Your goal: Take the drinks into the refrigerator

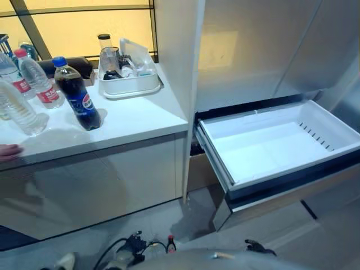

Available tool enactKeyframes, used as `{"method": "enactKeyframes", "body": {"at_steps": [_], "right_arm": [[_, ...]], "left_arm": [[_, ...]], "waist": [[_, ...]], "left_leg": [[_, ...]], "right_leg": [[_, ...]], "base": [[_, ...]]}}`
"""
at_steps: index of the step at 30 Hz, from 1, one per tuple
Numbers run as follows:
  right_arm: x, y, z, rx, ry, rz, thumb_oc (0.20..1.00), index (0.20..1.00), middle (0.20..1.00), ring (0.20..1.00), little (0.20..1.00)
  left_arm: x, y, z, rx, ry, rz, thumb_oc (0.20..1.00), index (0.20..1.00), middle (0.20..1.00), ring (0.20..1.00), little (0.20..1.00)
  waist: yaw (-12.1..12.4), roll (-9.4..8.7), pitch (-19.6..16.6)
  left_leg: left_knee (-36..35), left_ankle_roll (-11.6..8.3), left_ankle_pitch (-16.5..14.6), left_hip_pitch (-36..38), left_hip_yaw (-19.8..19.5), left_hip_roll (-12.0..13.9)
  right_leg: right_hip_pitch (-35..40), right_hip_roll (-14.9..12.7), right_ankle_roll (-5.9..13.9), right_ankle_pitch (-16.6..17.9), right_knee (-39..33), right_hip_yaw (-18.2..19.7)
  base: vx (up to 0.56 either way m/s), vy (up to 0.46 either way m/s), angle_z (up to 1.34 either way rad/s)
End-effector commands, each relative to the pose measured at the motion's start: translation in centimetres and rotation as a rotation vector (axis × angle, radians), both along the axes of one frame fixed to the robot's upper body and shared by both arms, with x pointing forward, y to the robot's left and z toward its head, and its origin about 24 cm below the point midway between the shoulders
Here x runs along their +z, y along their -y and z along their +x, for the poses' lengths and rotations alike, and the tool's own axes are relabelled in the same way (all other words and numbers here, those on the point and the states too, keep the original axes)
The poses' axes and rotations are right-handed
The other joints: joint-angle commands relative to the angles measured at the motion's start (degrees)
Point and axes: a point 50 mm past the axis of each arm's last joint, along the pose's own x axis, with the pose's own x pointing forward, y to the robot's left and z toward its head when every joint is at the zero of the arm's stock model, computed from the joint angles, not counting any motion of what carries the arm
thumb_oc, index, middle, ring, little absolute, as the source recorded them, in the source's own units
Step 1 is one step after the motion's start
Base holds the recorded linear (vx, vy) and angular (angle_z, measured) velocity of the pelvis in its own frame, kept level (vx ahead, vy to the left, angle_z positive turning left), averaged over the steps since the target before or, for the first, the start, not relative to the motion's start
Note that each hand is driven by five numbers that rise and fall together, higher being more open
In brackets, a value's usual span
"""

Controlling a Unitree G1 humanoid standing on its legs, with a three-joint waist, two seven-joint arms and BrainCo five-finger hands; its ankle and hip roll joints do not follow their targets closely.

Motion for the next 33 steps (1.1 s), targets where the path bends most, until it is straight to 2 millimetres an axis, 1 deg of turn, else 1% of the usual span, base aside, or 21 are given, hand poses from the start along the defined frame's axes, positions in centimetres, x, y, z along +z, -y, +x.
{"method": "enactKeyframes", "body": {"at_steps": [1,2,3,4,5,8,9,12,14,16,17,18,19,20,24,28,29,30,31,32,33], "right_arm": [[0.3,-1.3,2.3,0.051,0.035,0.007,1.000,1.000,1.000,1.000,1.000],[0.3,-1.3,2.3,0.051,0.035,0.007,1.000,1.000,1.000,1.000,1.000],[0.2,-1.1,2.2,0.039,0.030,0.008,1.000,1.000,1.000,1.000,1.000],[0.3,-0.8,2.2,0.032,0.035,-0.001,1.000,1.000,1.000,1.000,1.000],[0.3,-0.7,2.3,0.039,0.044,-0.009,1.000,1.000,1.000,1.000,1.000],[0.4,-0.7,2.4,0.031,0.068,-0.009,1.000,1.000,1.000,1.000,1.000],[0.4,-0.7,2.4,0.031,0.068,-0.009,1.000,1.000,1.000,1.000,1.000],[0.5,-0.7,2.7,0.027,0.090,0.001,1.000,1.000,1.000,1.000,1.000],[0.6,-0.7,3.0,0.023,0.097,0.005,1.000,1.000,1.000,1.000,1.000],[0.7,-0.5,3.1,0.019,0.100,0.008,1.000,1.000,1.000,1.000,1.000],[0.7,-0.5,3.1,0.019,0.100,0.008,1.000,1.000,1.000,1.000,1.000],[0.7,-0.3,3.3,0.016,0.096,0.009,1.000,1.000,1.000,1.000,1.000],[0.7,-0.3,3.3,0.016,0.096,0.009,1.000,1.000,1.000,1.000,1.000],[0.7,-0.4,3.3,0.016,0.092,0.014,1.000,1.000,1.000,1.000,1.000],[0.6,-0.5,3.2,0.018,0.080,0.024,1.000,1.000,1.000,1.000,1.000],[0.5,-0.8,3.0,0.024,0.065,0.039,1.000,1.000,1.000,1.000,1.000],[0.5,-0.8,3.0,0.024,0.065,0.039,1.000,1.000,1.000,1.000,1.000],[0.5,-1.0,2.9,0.026,0.060,0.049,1.000,1.000,1.000,1.000,1.000],[0.5,-1.0,2.9,0.026,0.060,0.049,1.000,1.000,1.000,1.000,1.000],[0.4,-1.1,2.8,0.029,0.056,0.054,1.000,1.000,1.000,1.000,1.000],[0.4,-1.2,2.8,0.030,0.055,0.056,1.000,1.000,1.000,1.000,1.000]], "left_arm": [[0.9,1.2,3.4,0.060,0.127,-0.039,1.000,1.000,1.000,1.000,1.000],[0.9,1.2,3.4,0.060,0.127,-0.039,1.000,1.000,1.000,1.000,1.000],[1.3,1.5,4.3,0.052,0.185,-0.065,1.000,1.000,1.000,1.000,1.000],[1.8,0.7,4.9,0.113,0.240,-0.045,1.000,1.000,1.000,1.000,1.000],[1.5,0.5,4.4,0.142,0.211,-0.060,1.000,1.000,1.000,1.000,1.000],[4.0,0.0,7.4,0.205,0.440,-0.088,1.000,1.000,1.000,1.000,1.000],[4.0,0.0,7.4,0.205,0.440,-0.088,1.000,1.000,1.000,1.000,1.000],[7.7,0.3,9.7,0.133,0.682,-0.144,1.000,1.000,1.000,1.000,1.000],[9.7,0.2,10.6,0.125,0.796,-0.189,1.000,1.000,1.000,1.000,1.000],[11.1,0.3,10.9,0.092,0.861,-0.239,1.000,1.000,1.000,1.000,1.000],[11.1,0.3,10.9,0.092,0.861,-0.239,1.000,1.000,1.000,1.000,1.000],[12.4,0.5,11.3,0.082,0.921,-0.279,1.000,1.000,1.000,1.000,1.000],[12.4,0.5,11.3,0.082,0.921,-0.279,1.000,1.000,1.000,1.000,1.000],[13.7,1.0,11.7,0.073,0.979,-0.342,1.000,1.000,1.000,1.000,1.000],[15.2,1.4,12.0,0.046,1.036,-0.407,1.000,1.000,1.000,1.000,1.000],[18.5,2.2,12.5,-0.028,1.157,-0.517,1.000,1.000,1.000,1.000,1.000],[18.5,2.2,12.5,-0.028,1.157,-0.517,1.000,1.000,1.000,1.000,1.000],[20.1,2.4,12.7,-0.055,1.230,-0.542,1.000,1.000,1.000,1.000,1.000],[20.1,2.4,12.7,-0.055,1.230,-0.542,1.000,1.000,1.000,1.000,1.000],[21.9,2.6,12.9,-0.096,1.299,-0.555,1.000,1.000,1.000,1.000,1.000],[22.5,2.6,12.9,-0.111,1.323,-0.550,1.000,1.000,1.000,1.000,1.000]], "waist": [[-0.47,-1.74,2.65],[-0.47,-1.74,2.65],[-0.34,-1.90,2.62],[-0.17,-1.96,2.65],[-0.12,-1.89,2.68],[0.11,-1.76,3.08],[0.11,-1.76,3.08],[0.47,-1.71,3.58],[0.76,-1.78,3.60],[0.96,-1.74,3.58],[0.96,-1.74,3.58],[1.13,-1.71,3.41],[1.13,-1.71,3.41],[1.32,-1.64,3.33],[1.40,-1.53,3.13],[1.42,-1.36,2.98],[1.42,-1.36,2.98],[1.47,-1.34,2.97],[1.46,-1.35,2.97],[1.52,-1.39,2.97],[1.56,-1.43,2.97]], "left_leg": [[0.12,4.20,-0.35,-2.93,-3.54,-5.16],[0.12,4.20,-0.35,-2.93,-3.54,-5.16],[0.12,4.12,-0.31,-2.96,-3.63,-5.13],[0.12,4.13,-0.35,-2.97,-3.81,-5.17],[0.12,4.15,-0.33,-3.02,-3.84,-5.19],[0.12,4.15,-0.26,-3.23,-3.98,-5.25],[0.12,4.15,-0.26,-3.22,-3.98,-5.25],[0.12,4.18,-0.09,-3.46,-4.15,-5.22],[0.12,4.17,-0.04,-3.54,-4.18,-5.20],[0.12,4.12,-0.07,-3.56,-4.17,-5.18],[0.12,4.12,-0.07,-3.56,-4.16,-5.18],[0.12,4.10,-0.16,-3.45,-4.13,-5.18],[0.12,4.10,-0.16,-3.45,-4.13,-5.18],[0.12,4.08,-0.15,-3.45,-4.11,-5.15],[0.12,4.01,-0.23,-3.31,-4.09,-5.09],[0.12,4.00,-0.31,-3.24,-4.22,-5.04],[0.12,4.00,-0.31,-3.25,-4.22,-5.04],[0.12,3.98,-0.36,-3.22,-4.21,-5.03],[0.12,3.98,-0.36,-3.21,-4.21,-5.03],[0.12,3.96,-0.40,-3.19,-4.25,-4.97],[0.12,3.96,-0.43,-3.14,-4.28,-4.95]], "right_leg": [[6.75,2.17,0.52,-6.33,0.64,-3.74],[6.75,2.17,0.52,-6.33,0.64,-3.74],[6.84,2.21,0.54,-6.40,0.61,-3.90],[6.89,2.16,0.56,-6.37,0.58,-4.01],[6.87,2.12,0.56,-6.34,0.59,-4.06],[6.78,2.02,0.57,-6.25,0.61,-4.21],[6.78,2.02,0.57,-6.25,0.61,-4.21],[6.54,1.91,0.57,-6.18,0.67,-4.25],[6.52,1.85,0.57,-6.12,0.68,-4.33],[6.55,1.82,0.61,-6.13,0.64,-4.42],[6.55,1.82,0.61,-6.13,0.64,-4.42],[6.65,1.82,0.61,-6.13,0.59,-4.34],[6.65,1.82,0.61,-6.13,0.59,-4.34],[6.69,1.76,0.62,-6.13,0.58,-4.51],[6.84,1.72,0.62,-6.17,0.58,-4.51],[6.89,1.70,0.57,-6.18,0.58,-4.48],[6.89,1.70,0.57,-6.18,0.58,-4.48],[6.91,1.72,0.57,-6.24,0.58,-4.55],[6.92,1.72,0.57,-6.24,0.58,-4.55],[6.96,1.73,0.59,-6.30,0.58,-4.56],[7.01,1.72,0.59,-6.31,0.58,-4.61]], "base": [[0.08,-0.025,0.45],[0.00,0.000,0.00],[0.00,0.000,0.00],[0.00,0.000,0.00],[-0.01,-0.005,0.06],[-0.01,-0.002,0.07],[0.00,0.000,0.00],[0.00,0.000,0.00],[0.00,0.000,0.00],[0.00,0.000,0.00],[0.00,0.000,0.00],[0.00,0.000,0.00],[0.00,0.000,0.00],[0.00,0.000,0.00],[0.00,0.000,0.00],[0.00,0.000,0.00],[0.00,0.000,0.00],[0.00,0.000,0.00],[0.00,0.000,0.00],[0.00,0.000,0.00],[0.00,0.000,0.00]]}}
